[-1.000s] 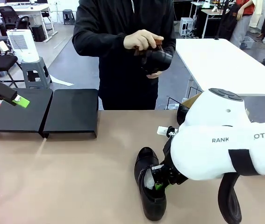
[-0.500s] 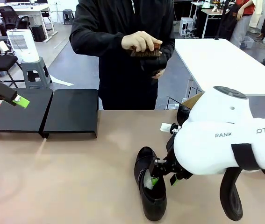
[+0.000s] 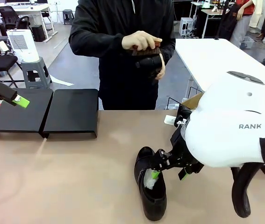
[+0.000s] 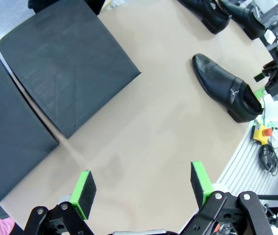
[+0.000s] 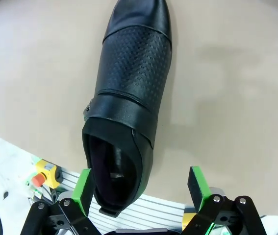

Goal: Organize the shoes by placing them on the stand.
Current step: Pick up one Shoe and place it in the middle of the table, then place the Shoe from the middle of the table onto the Shoes Stand.

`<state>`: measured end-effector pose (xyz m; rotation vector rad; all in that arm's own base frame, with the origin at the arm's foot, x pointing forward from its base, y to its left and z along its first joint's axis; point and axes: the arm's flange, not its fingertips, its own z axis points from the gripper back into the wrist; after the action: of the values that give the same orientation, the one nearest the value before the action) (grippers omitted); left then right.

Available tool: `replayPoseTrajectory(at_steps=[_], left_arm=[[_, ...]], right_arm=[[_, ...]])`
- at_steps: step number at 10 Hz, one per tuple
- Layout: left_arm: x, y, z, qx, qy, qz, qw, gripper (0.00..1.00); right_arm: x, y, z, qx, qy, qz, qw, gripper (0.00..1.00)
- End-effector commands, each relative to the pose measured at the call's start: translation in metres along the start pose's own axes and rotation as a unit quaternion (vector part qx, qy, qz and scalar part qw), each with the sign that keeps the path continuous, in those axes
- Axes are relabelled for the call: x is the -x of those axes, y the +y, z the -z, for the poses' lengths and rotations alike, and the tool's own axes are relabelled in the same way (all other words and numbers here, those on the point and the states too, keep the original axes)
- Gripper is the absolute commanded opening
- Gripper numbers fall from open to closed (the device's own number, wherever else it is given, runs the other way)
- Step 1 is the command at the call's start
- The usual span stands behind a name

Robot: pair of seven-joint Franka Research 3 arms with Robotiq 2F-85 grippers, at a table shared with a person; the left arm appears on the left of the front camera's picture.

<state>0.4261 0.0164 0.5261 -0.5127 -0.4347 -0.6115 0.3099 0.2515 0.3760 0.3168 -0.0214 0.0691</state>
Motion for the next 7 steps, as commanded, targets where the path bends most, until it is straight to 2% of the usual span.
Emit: replayPoseTrajectory(at_steps=[1, 7], left_arm=[[0.0001, -0.0001, -0.0014, 0.008, -0.006, 0.006, 1.000, 1.00], [0.0001, -0.0001, -0.0014, 0.008, -0.006, 0.006, 1.000, 1.00]], right_arm=[[-0.0055, -0.0015, 0.0095, 0.000, -0.007, 0.004, 1.000, 1.00], [-0.0055, -0.0015, 0.0095, 0.000, -0.007, 0.004, 1.000, 1.00]])
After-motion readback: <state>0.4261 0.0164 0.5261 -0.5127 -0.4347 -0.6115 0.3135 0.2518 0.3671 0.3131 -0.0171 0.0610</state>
